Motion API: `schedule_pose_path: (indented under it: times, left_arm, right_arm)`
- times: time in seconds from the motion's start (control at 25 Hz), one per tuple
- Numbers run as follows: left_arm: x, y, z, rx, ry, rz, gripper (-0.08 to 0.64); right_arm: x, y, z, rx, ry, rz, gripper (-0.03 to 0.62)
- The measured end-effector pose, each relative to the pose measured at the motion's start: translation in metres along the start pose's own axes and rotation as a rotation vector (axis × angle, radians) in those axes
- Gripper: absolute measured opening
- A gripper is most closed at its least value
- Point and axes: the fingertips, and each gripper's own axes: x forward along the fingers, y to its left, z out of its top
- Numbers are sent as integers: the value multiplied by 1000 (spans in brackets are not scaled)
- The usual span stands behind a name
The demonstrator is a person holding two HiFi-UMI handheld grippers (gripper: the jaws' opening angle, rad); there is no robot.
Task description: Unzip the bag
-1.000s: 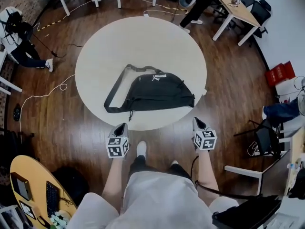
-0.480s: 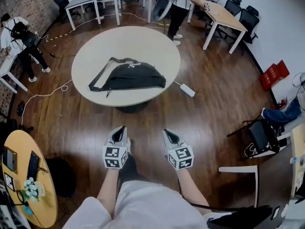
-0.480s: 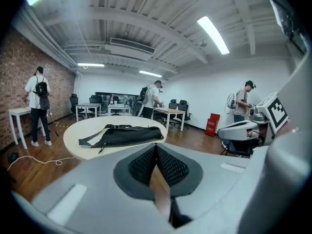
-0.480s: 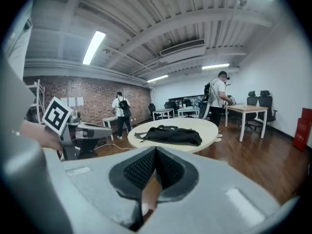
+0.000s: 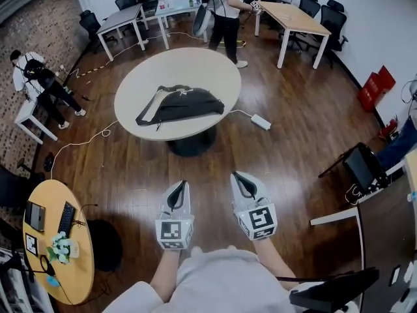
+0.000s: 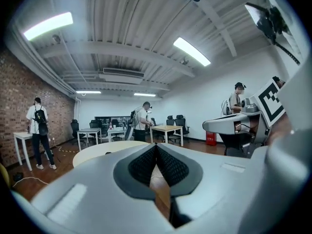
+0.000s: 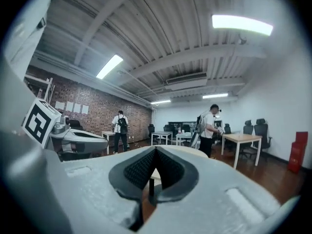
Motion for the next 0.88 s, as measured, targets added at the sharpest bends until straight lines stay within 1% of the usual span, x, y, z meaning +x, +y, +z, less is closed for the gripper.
schedule_pose_path:
  times: [0.08, 0.16, 0.24, 0.36, 0.48, 0.64, 0.88]
  left_arm:
    - [-13, 6, 21, -8, -48, 16, 18]
    - [-26, 15, 38, -15, -88, 47, 18]
    - [-39, 24, 51, -15, -121, 75, 18]
    - [-60, 33, 53, 3, -136, 90, 18]
    - [-68, 39, 51, -9, -137, 76, 18]
    - [-74, 42, 59, -16, -155, 50, 18]
    - [-83, 50, 55, -17, -156, 27, 18]
  right_arm:
    - [-7, 6, 26, -60, -42, -9, -9]
    - [-11, 12, 40, -85, -42, -25, -9]
    - [-10, 21, 41, -64, -14, -37, -9]
    - [-13, 45, 31, -26, 3, -21, -9]
    - [-12, 64, 25, -14, 8, -6, -9]
    - [-9, 77, 36, -38, -13, -7, -9]
    - [-13, 85, 34, -44, -11, -42, -9]
